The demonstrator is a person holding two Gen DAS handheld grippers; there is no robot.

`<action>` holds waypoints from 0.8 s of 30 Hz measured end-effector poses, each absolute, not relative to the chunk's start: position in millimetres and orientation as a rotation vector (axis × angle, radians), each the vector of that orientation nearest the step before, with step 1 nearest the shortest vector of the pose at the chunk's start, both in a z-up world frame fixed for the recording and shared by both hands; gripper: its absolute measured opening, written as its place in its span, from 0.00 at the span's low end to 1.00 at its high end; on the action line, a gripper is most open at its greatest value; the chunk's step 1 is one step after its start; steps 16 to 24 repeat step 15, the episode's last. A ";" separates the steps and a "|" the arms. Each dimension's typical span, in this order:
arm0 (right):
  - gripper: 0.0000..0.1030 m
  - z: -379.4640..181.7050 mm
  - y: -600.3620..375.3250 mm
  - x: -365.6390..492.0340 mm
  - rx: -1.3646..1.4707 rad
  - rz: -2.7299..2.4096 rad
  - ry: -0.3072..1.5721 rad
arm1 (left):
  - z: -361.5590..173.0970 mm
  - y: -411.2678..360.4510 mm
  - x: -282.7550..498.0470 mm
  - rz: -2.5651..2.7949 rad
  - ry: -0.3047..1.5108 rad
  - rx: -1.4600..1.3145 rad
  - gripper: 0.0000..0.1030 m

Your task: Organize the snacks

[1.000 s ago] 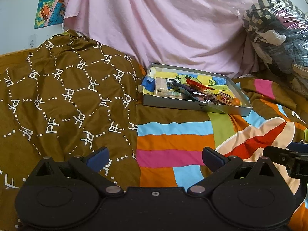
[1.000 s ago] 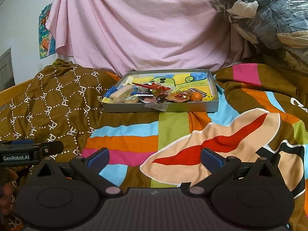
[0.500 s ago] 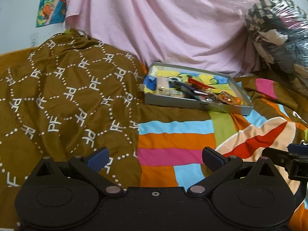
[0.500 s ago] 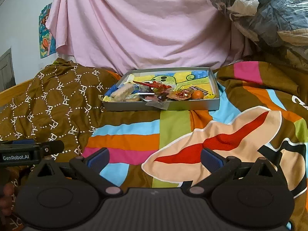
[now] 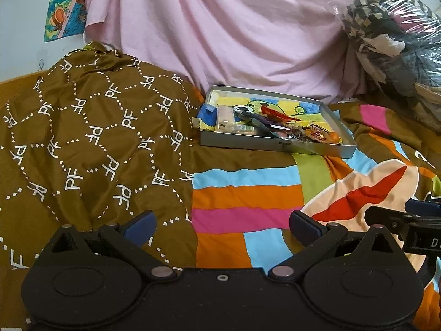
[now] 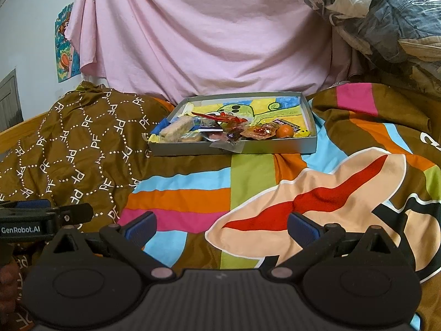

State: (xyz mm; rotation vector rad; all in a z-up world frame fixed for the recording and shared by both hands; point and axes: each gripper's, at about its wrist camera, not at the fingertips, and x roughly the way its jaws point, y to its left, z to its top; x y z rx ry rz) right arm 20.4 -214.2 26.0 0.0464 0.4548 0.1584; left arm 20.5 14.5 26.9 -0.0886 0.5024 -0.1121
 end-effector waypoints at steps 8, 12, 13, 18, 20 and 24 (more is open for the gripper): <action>1.00 26.0 -214.0 20.4 0.047 0.158 0.456 | 27.7 13.3 20.8 -0.112 0.501 -0.082 0.99; 1.00 25.2 -213.5 20.4 0.046 0.159 0.457 | 26.7 13.3 20.6 -0.116 0.500 -0.079 0.99; 1.00 25.0 -213.3 20.0 0.046 0.159 0.458 | 26.7 13.2 20.4 -0.117 0.500 -0.079 0.99; 1.00 24.7 -213.2 20.0 0.046 0.159 0.458 | 26.3 13.1 20.4 -0.118 0.501 -0.078 0.99; 1.00 24.7 -213.2 20.0 0.046 0.159 0.458 | 26.3 13.1 20.4 -0.118 0.501 -0.078 0.99; 1.00 24.7 -213.2 20.0 0.046 0.159 0.458 | 26.3 13.1 20.4 -0.118 0.501 -0.078 0.99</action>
